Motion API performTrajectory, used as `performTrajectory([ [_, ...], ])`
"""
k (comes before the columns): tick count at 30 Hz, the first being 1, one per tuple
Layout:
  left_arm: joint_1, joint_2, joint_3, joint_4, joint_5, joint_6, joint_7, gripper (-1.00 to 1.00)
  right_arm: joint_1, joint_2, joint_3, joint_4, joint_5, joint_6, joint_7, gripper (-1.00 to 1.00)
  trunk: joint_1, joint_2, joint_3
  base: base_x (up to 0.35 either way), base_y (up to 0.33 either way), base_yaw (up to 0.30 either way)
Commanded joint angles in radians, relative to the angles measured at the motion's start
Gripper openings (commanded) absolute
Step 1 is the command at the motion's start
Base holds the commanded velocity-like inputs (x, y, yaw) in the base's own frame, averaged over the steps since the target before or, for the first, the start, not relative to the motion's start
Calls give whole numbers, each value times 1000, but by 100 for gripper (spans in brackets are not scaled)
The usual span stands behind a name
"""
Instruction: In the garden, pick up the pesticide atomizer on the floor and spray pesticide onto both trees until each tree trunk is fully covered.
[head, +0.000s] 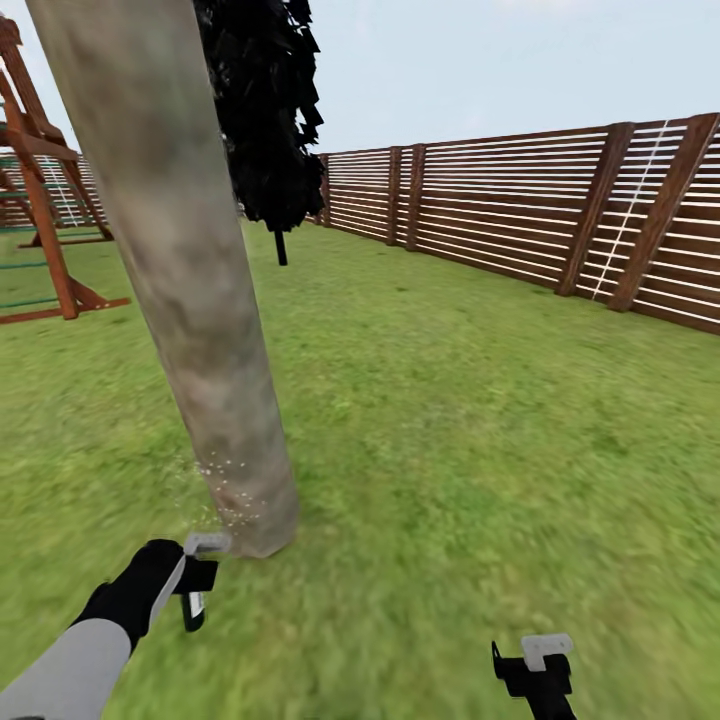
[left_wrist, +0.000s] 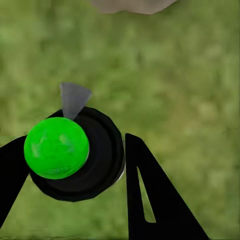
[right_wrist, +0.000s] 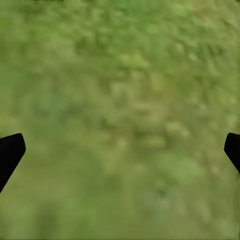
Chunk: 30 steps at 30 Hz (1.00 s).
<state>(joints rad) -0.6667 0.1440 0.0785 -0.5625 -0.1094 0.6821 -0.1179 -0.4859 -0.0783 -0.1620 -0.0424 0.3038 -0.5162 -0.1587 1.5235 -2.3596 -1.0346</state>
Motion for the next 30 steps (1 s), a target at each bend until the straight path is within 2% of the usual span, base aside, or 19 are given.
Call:
performTrajectory([
  [1, -1, -2, 6, -1, -8, 6, 0, -100, 0, 0, -7, 1, 11, -3, -4, 100, 0, 0, -1, -100, -259, 137],
  [11, -1, -7, 9, -2, -6, 5, 5, -100, 0, 0, -7, 2, 11, -3, -4, 100, 0, 0, -1, -54, -257, 16],
  [16, -1, -9, 8, -1, 15, 4, 4, -100, 0, 0, -7, 2, 11, -3, -4, 100, 0, 0, -1, 150, -262, 230],
  [22, -1, -9, 8, -2, 19, 4, 4, -100, 0, 1, -7, 2, 11, -3, -4, 100, 0, 0, -1, 190, -231, 255],
  [30, -1, -10, 8, -2, 19, 4, 4, -100, 0, 1, -7, 2, 11, -2, -3, 100, 0, 0, -1, -41, -271, 15],
])
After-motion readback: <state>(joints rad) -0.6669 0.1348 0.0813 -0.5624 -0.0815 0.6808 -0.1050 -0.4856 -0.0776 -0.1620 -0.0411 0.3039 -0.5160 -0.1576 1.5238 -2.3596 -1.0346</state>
